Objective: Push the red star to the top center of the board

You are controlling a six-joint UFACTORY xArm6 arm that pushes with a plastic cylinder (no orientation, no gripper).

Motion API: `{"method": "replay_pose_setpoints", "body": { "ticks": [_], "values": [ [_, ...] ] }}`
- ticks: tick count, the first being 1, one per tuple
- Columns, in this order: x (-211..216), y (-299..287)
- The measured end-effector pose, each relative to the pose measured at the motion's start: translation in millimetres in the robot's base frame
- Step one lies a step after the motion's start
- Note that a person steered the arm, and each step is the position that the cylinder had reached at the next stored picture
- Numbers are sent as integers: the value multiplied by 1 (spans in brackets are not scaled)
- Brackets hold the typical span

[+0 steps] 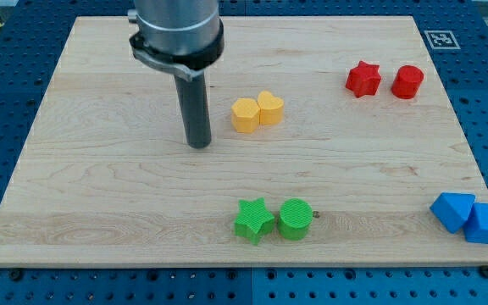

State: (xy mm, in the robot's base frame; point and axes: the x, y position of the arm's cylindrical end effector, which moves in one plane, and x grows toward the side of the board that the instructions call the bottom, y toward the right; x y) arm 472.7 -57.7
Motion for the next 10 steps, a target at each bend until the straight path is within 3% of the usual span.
{"method": "replay_pose_setpoints", "body": {
  "ticks": [1, 3, 5, 7, 8, 9, 10],
  "values": [
    [0, 29],
    [-33, 33],
    [-40, 24],
    [-62, -73],
    [-107, -113],
    [-145, -125],
    [-149, -125]
  ]
}}
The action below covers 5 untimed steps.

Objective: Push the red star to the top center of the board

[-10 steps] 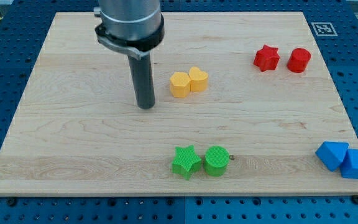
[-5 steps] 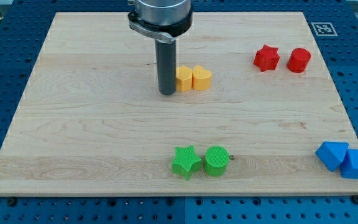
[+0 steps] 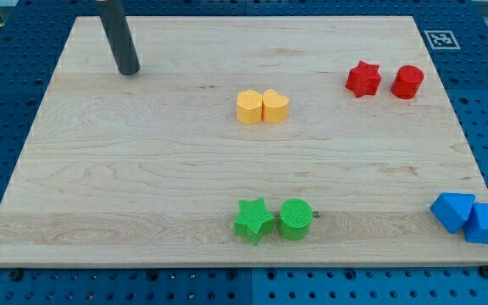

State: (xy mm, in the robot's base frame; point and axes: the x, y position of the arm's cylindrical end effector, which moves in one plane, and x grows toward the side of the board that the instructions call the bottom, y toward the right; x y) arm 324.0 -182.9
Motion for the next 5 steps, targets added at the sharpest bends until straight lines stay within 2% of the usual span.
{"method": "replay_pose_setpoints", "body": {
  "ticks": [1, 2, 3, 4, 5],
  "values": [
    [-28, -13],
    [-86, -7],
    [-105, 45],
    [-104, 145],
    [-79, 263]
  ]
}}
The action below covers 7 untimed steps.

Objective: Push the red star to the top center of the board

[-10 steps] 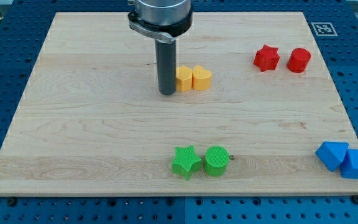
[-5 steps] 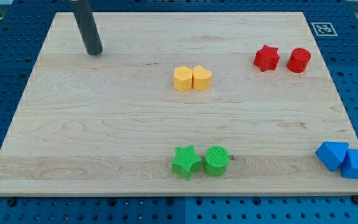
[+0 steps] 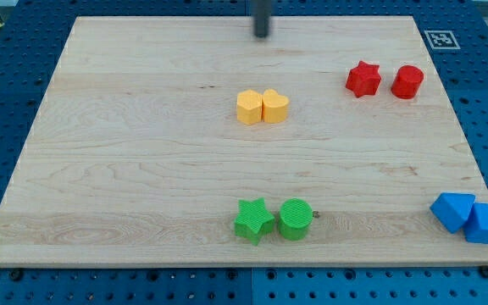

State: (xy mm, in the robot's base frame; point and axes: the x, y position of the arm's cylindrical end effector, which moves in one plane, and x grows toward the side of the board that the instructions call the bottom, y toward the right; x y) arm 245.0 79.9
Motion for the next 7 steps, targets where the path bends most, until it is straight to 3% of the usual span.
{"method": "replay_pose_setpoints", "body": {
  "ticks": [2, 3, 5, 7],
  "values": [
    [60, 216],
    [87, 264],
    [141, 259],
    [149, 171]
  ]
}}
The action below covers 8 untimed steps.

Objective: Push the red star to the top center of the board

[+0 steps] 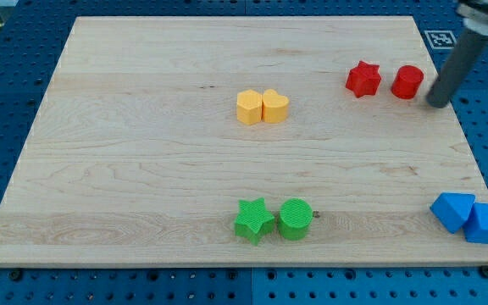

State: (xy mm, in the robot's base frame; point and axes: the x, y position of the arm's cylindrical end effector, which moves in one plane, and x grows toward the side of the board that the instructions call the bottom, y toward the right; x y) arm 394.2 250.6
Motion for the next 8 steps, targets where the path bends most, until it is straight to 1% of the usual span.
{"method": "replay_pose_setpoints", "body": {
  "ticks": [1, 2, 3, 4, 5, 6, 7, 8],
  "values": [
    [-19, -61],
    [-61, -97],
    [-65, -103],
    [-65, -86],
    [-70, -125],
    [-85, -206],
    [-91, -236],
    [-91, -188]
  ]
}}
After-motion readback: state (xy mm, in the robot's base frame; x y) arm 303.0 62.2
